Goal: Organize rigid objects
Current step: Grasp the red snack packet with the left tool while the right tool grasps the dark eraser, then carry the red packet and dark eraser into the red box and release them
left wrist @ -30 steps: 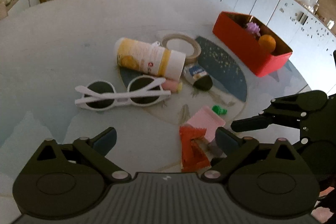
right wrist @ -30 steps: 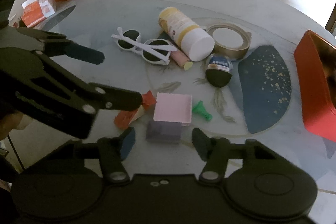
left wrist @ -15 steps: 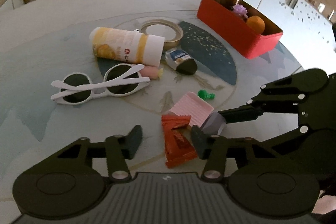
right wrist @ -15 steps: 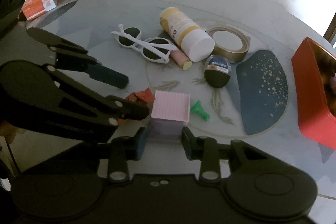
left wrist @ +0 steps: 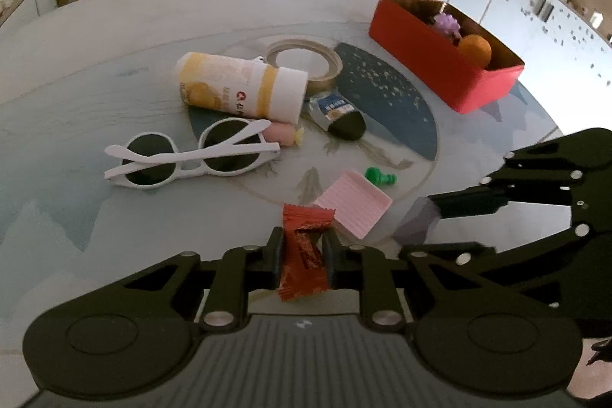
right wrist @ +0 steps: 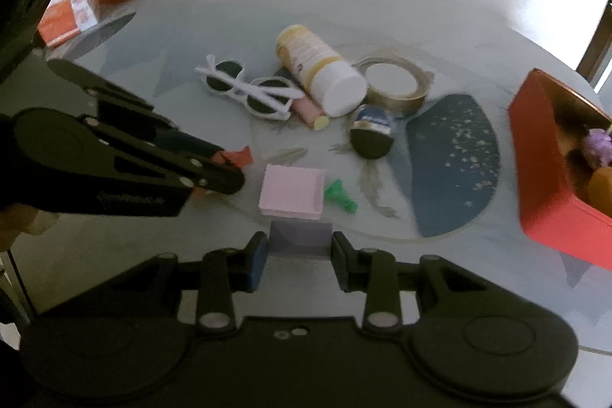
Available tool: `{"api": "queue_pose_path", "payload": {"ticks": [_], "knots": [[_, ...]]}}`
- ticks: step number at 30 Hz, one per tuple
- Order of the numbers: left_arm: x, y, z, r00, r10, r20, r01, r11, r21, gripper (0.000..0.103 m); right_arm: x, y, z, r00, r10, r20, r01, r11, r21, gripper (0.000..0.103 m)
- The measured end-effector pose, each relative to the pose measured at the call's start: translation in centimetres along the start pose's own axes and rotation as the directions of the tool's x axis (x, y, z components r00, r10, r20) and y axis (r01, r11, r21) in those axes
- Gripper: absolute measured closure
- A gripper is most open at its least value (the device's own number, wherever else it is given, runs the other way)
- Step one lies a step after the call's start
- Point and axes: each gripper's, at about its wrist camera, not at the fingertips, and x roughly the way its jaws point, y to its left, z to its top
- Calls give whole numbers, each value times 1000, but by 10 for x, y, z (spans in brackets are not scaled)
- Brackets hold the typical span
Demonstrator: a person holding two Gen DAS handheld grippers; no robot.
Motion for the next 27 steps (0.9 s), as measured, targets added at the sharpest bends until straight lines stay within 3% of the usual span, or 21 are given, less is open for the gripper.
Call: {"api": "queue_pose_path", "payload": {"ticks": [13,27], "knots": [[-39,-17,27,998,21,65,-20,1000,-10,83,-57,-39,12,992,-32,126,20,995,93,68],[-55,-74,82,987,3,163,-14,998,66,83,-94,-103,17,971,-95,218,67,989,131,68]]}}
